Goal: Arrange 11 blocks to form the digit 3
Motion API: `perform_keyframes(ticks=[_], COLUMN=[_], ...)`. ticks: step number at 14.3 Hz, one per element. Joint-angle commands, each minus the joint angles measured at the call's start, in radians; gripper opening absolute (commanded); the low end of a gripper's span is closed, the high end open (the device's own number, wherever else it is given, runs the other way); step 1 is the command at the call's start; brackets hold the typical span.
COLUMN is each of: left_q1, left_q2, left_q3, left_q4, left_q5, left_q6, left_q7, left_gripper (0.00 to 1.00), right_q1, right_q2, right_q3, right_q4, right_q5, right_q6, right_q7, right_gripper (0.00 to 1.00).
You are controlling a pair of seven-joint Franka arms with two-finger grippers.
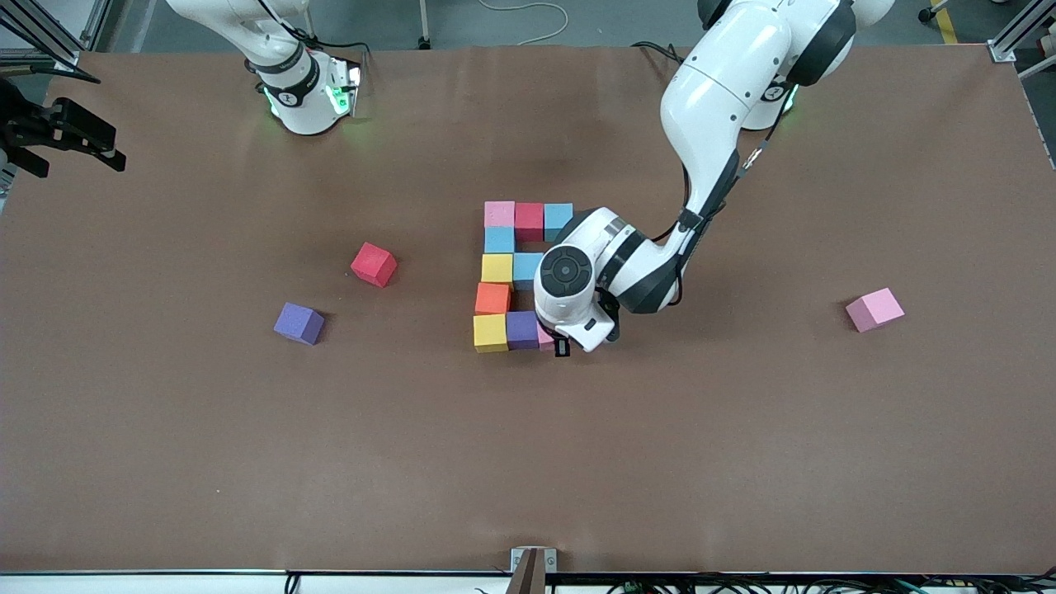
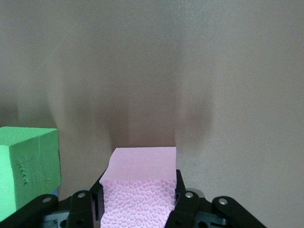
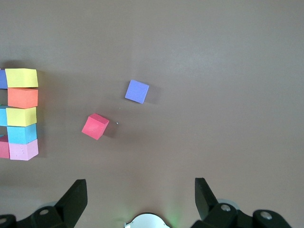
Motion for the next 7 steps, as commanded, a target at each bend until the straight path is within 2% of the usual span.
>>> perform_keyframes(ticks=[1,3,5,7], left_q1=[-0.011,-0.006,0.003,0.007], left_q2=[0.025,0.017,-0.003,-0.026], left_q3=[0.012,0.014,0.014,0.014], left_q4=[0.030,0.030,0.030,0.030], left_q5=[0.009,0.010,0.016,0.016], left_q6=[-0.012,-0.012,-0.014,-0.031], left_q7=[-0.011,-0.004,0.018,0.048], left_gripper=[0.41,0.64,1.00,1.00], right_q1=[-0.004,-0.004,-0.004,-0.004], right_q2=[-0.019,-0.019,-0.019,-0.019], right_q3=[0.000,0.000,0.000,0.000], right_q4=[-0.014,-0.014,-0.013,-0.014], right_q5=[0.008,0.008,0.009,0.008], right_q6=[-0.002,-0.002,-0.002,-0.002], right_q7=[-0.012,-0.013,-0.013,-0.013], right_gripper=[1.00,1.00,1.00,1.00])
